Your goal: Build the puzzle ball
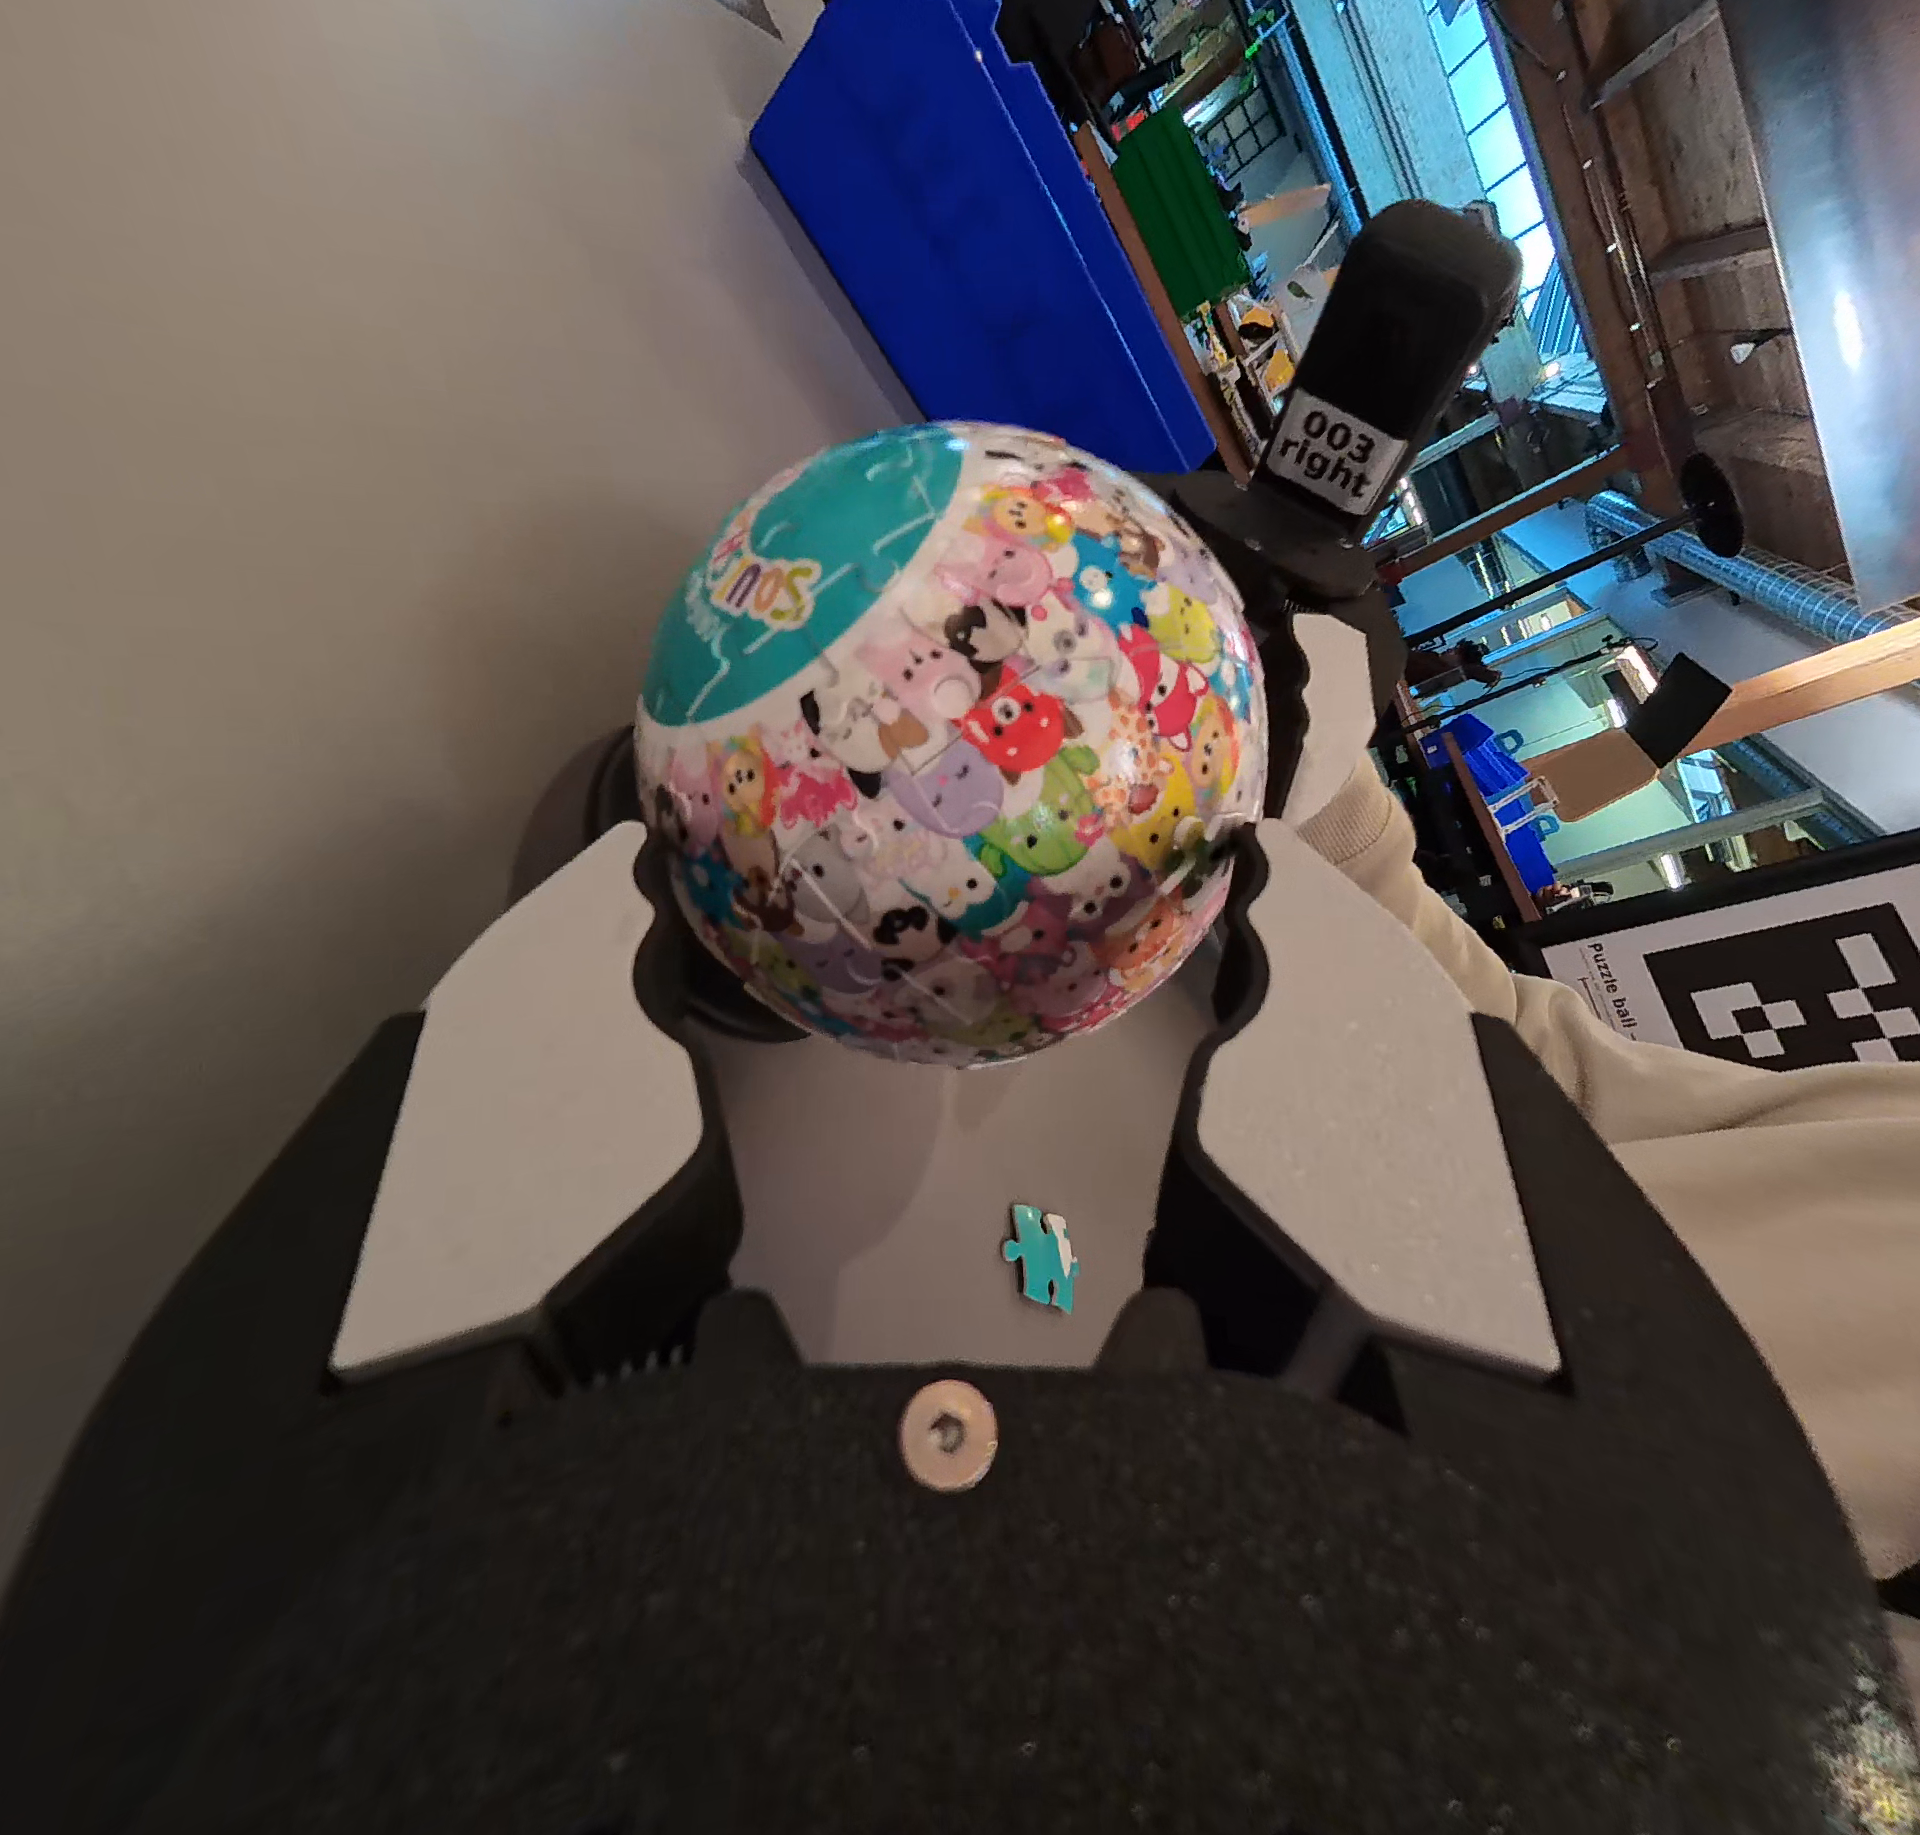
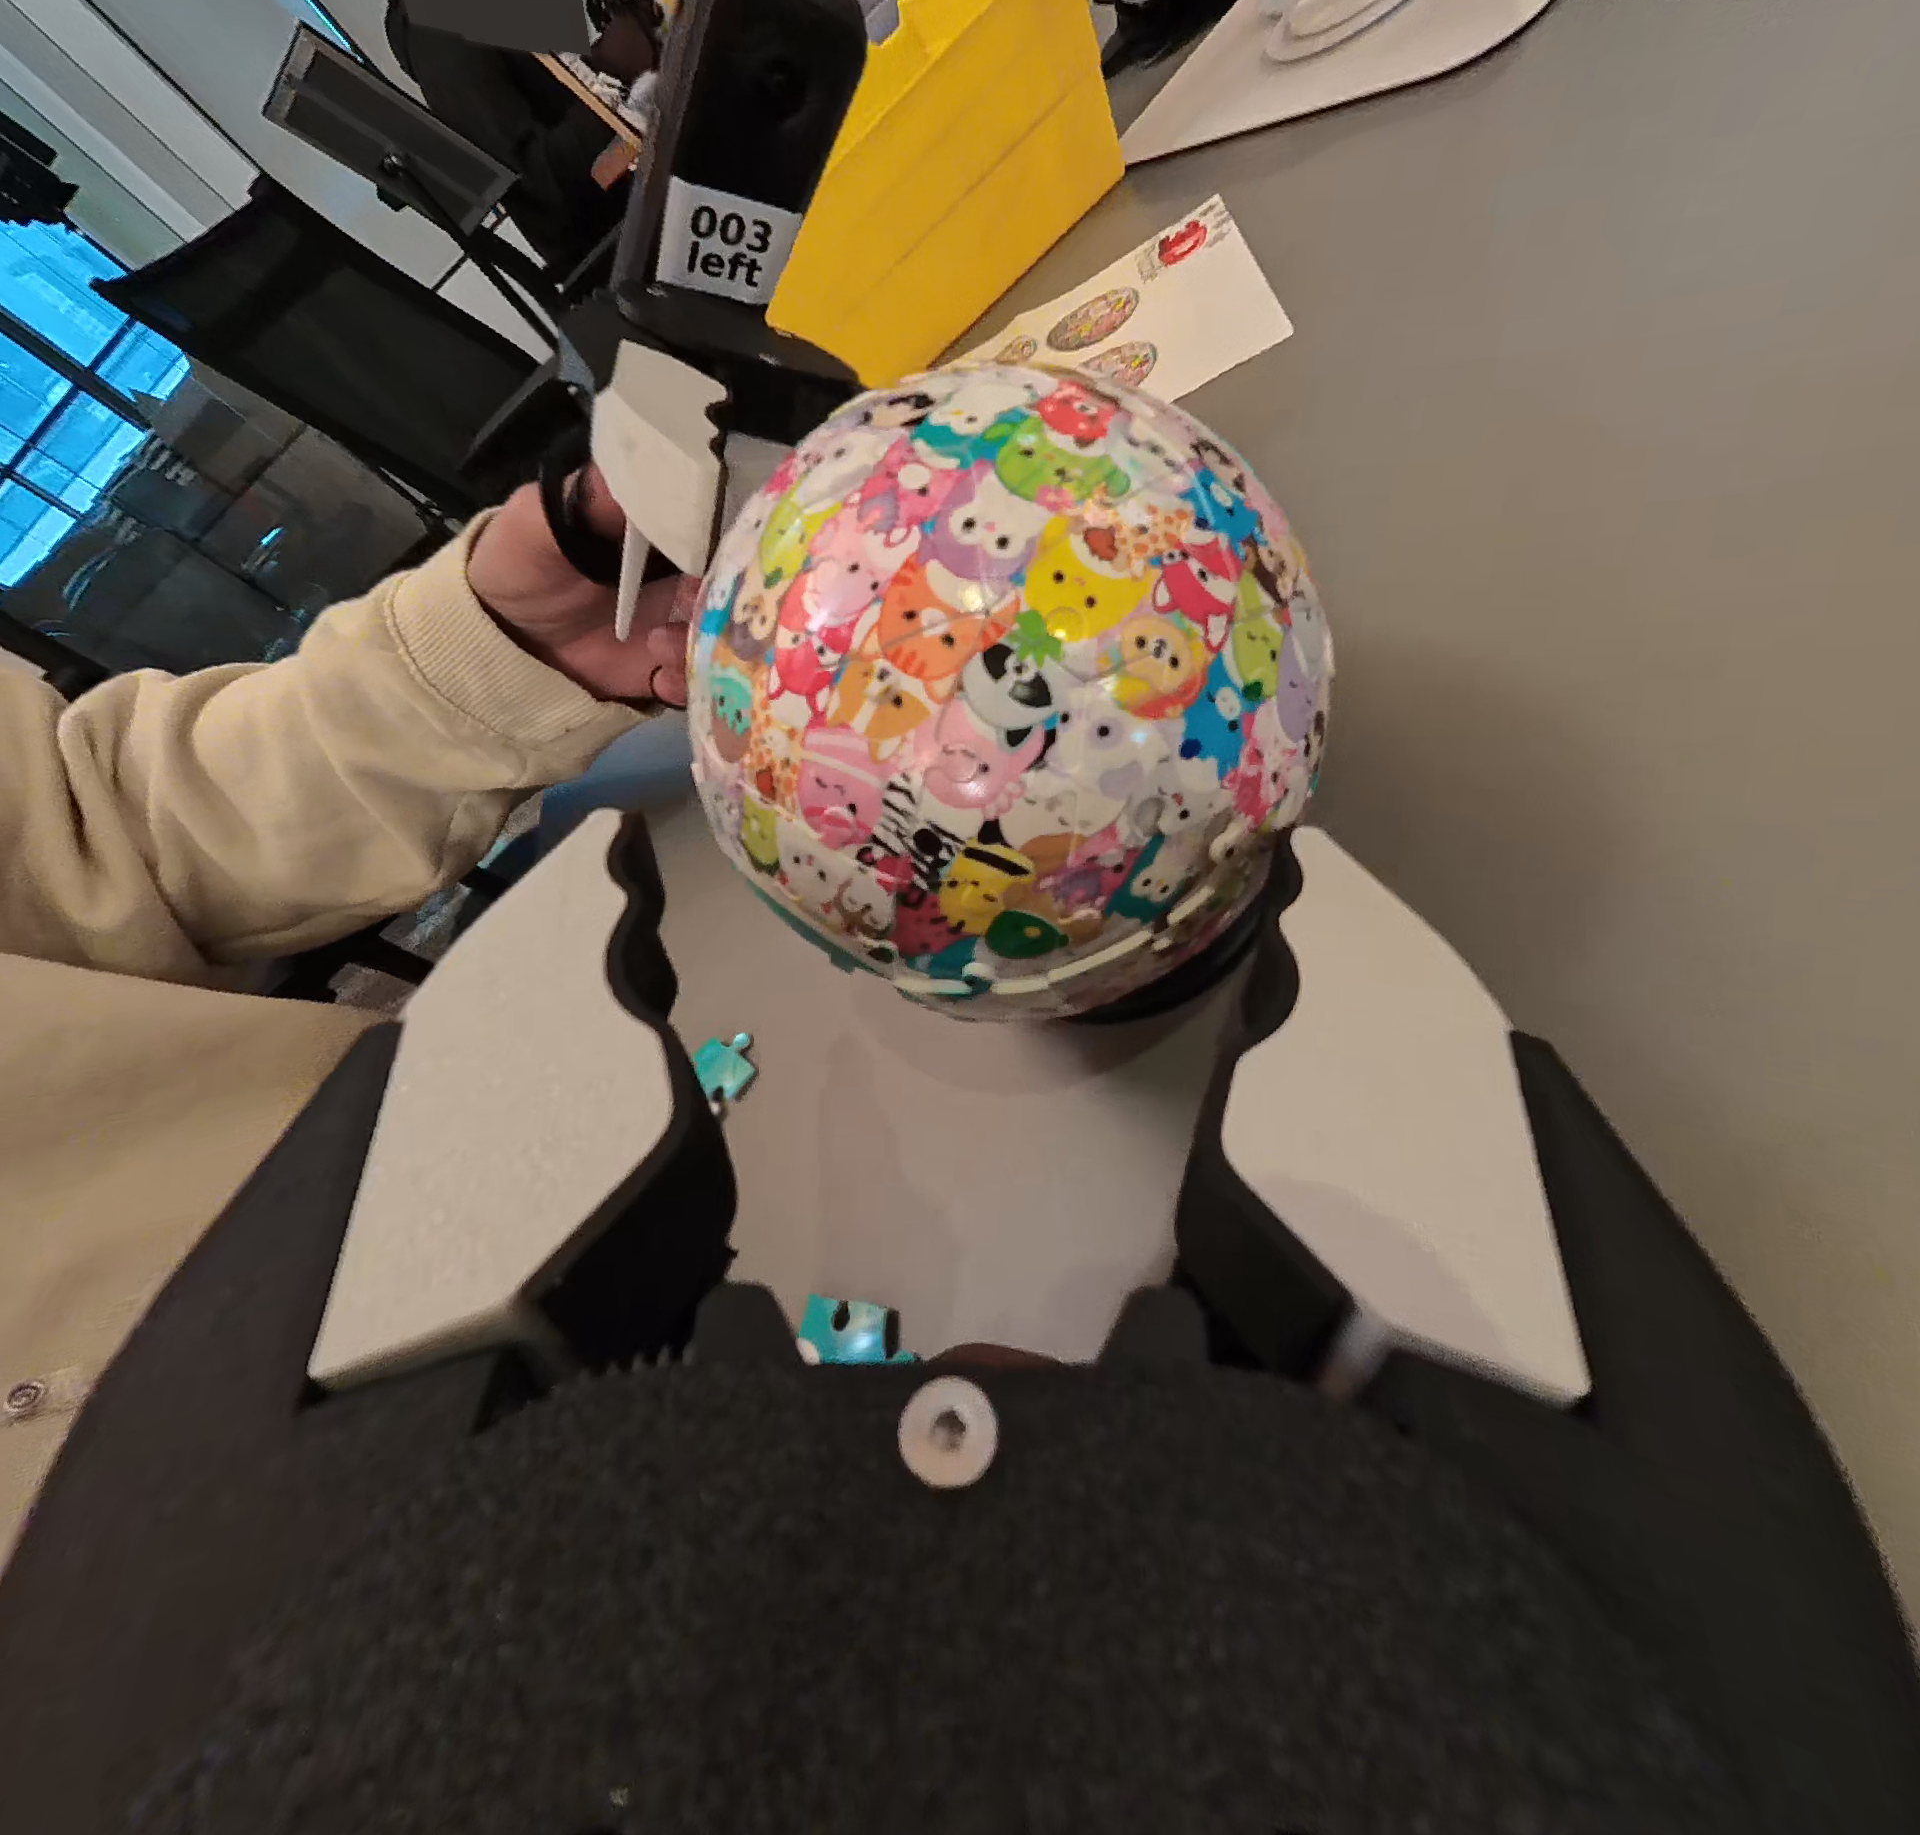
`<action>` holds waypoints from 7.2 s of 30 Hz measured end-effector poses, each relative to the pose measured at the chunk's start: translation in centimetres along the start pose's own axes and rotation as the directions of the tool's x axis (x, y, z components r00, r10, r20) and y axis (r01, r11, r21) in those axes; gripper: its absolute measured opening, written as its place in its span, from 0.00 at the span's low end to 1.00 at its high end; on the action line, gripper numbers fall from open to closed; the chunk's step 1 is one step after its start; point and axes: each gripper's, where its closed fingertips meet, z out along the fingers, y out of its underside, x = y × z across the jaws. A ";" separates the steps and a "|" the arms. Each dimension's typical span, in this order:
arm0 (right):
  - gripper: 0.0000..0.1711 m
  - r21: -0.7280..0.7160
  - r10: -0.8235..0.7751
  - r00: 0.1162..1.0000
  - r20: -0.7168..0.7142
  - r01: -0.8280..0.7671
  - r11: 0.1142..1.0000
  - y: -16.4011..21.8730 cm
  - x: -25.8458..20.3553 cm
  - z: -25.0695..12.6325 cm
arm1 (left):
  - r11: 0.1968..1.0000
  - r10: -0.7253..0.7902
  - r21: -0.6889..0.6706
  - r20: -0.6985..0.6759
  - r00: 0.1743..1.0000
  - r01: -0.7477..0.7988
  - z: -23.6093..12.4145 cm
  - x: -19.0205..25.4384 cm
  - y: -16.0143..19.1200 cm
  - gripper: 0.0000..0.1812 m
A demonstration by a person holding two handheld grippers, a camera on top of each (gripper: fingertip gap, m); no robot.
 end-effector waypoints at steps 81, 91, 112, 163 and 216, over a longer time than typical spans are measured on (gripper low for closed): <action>0.62 -0.522 -0.575 0.791 0.208 0.587 0.619 3.3 3.6 2.1 | 0.647 0.631 -0.569 0.027 0.776 -0.507 0.0 -3.6 5.5 0.53; 0.69 -0.503 -0.696 0.698 0.170 0.669 0.547 3.5 6.0 2.6 | 0.586 0.742 -0.576 0.101 0.662 -0.570 -0.7 -5.4 4.8 0.57; 0.68 -0.545 -0.416 0.872 0.258 0.487 0.683 3.5 4.1 2.8 | 0.671 0.591 -0.584 0.050 0.805 -0.456 0.4 -4.5 5.0 0.52; 0.72 -0.448 -0.582 0.802 0.132 0.572 0.687 1.6 4.8 3.7 | 0.725 0.545 -0.535 0.062 0.836 -0.434 0.8 -4.5 3.8 0.59; 0.19 0.318 0.144 0.696 0.704 -0.490 0.811 -7.8 -20.9 3.1 | 0.778 0.390 0.619 -0.605 0.694 0.103 -14.0 18.0 -0.3 0.24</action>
